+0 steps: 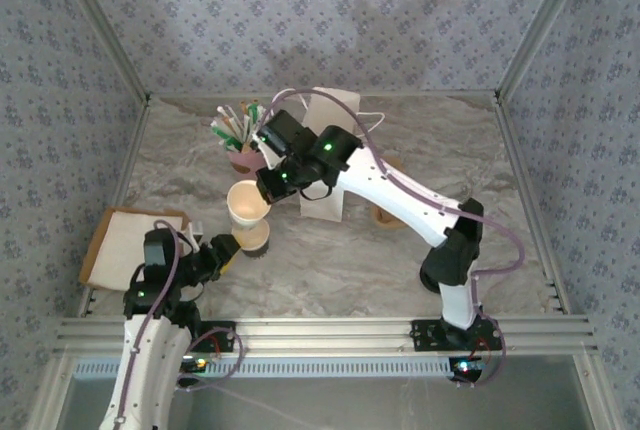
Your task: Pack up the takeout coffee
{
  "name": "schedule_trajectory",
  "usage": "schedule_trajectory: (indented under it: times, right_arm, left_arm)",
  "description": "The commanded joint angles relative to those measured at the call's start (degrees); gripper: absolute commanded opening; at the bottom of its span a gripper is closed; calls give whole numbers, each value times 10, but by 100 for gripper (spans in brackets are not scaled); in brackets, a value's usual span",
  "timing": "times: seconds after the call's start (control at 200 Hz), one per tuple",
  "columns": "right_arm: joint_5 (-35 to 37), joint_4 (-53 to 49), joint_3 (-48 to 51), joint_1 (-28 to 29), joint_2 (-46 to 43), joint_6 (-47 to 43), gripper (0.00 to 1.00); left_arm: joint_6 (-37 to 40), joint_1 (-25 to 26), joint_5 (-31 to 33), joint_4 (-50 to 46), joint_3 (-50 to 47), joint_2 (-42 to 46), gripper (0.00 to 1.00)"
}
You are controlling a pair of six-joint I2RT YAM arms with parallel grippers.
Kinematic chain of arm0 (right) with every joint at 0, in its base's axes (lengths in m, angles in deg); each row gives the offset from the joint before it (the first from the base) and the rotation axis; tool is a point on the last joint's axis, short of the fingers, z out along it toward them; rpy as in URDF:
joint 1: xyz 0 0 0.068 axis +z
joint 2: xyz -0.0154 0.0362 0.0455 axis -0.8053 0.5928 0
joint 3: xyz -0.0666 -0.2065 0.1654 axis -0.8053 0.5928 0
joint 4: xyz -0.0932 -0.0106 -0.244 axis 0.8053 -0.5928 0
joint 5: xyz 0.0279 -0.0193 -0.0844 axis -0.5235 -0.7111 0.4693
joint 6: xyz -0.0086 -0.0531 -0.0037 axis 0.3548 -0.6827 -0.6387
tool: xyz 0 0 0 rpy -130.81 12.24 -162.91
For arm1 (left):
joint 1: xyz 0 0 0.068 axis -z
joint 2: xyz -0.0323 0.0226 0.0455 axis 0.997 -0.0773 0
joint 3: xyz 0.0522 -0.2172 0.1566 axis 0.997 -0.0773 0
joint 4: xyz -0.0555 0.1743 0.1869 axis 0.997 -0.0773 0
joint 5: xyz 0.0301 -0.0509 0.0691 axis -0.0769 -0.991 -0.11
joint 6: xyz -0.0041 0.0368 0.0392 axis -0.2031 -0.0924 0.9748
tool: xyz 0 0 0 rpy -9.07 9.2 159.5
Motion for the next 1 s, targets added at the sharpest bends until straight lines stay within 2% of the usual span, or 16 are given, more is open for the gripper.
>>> schedule_trajectory:
  times: [0.0,0.17,0.375,0.615,0.725,0.795,0.994]
  right_arm:
    - [23,-39,-13,2,-54,-19,0]
    - [30,-38,58,5,-131,-25,0]
    - [37,-14,230,4,-253,-9,0]
    - [27,24,435,-29,-364,21,0]
    - [29,41,521,-57,-396,30,0]
    - [34,52,566,-72,-411,34,0]
    - [40,99,644,-98,-417,44,0]
  left_arm:
    - [19,-5,11,-26,47,1,69]
    - [50,-5,33,-105,129,-4,99]
    - [82,-2,52,-171,229,-24,99]
    - [73,36,71,-164,290,-54,99]
    - [60,88,108,-141,289,-70,99]
    - [46,139,146,-122,285,-85,99]
    - [16,360,321,-63,292,-161,99]
